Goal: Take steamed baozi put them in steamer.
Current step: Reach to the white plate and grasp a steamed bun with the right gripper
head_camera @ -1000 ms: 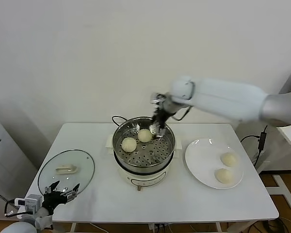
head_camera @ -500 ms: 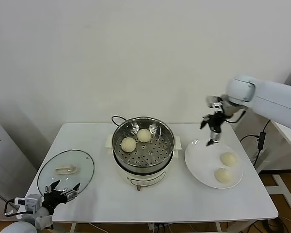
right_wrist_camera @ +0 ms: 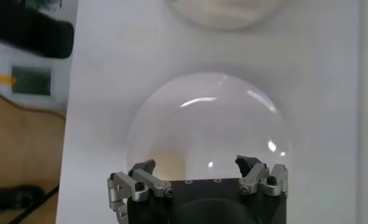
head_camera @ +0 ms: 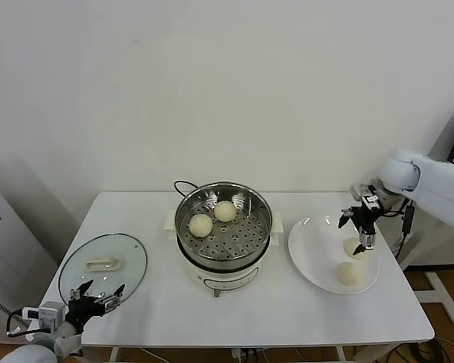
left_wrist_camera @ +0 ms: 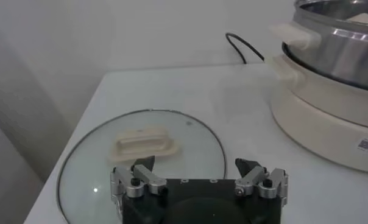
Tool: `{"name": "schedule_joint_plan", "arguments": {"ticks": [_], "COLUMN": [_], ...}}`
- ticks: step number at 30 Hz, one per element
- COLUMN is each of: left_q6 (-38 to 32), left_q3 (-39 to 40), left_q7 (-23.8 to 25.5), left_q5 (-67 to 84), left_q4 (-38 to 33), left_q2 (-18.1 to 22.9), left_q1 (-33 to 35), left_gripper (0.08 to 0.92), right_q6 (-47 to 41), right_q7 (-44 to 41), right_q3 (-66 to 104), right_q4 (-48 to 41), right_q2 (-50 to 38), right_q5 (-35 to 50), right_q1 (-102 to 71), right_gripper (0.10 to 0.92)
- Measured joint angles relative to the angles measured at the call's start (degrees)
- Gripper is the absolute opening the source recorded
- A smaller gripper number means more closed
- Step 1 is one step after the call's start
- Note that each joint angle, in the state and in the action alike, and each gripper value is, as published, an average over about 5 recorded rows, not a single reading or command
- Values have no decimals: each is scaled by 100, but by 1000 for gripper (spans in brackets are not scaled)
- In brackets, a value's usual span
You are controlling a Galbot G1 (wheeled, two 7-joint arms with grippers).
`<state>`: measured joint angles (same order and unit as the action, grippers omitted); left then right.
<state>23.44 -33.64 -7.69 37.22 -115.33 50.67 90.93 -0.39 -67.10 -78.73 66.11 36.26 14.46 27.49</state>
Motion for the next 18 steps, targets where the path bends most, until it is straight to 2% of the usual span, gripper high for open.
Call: {"name": "schedule_joint_plan", "arguments": {"ticks": [18], "left_q6": [2], "left_q3": [7], "left_q7": [0], "left_q5": [-17], "left_q4": [-13], "left_q2": [-4], "left_q1": [49], "left_gripper": [823], "right_q6": [403], "right_q7": [288], "right_q3": [1220], "right_q4": [-522], "right_q2": [103], "right_q5": [-816], "right_q1": [-1563], "right_gripper": [823]}}
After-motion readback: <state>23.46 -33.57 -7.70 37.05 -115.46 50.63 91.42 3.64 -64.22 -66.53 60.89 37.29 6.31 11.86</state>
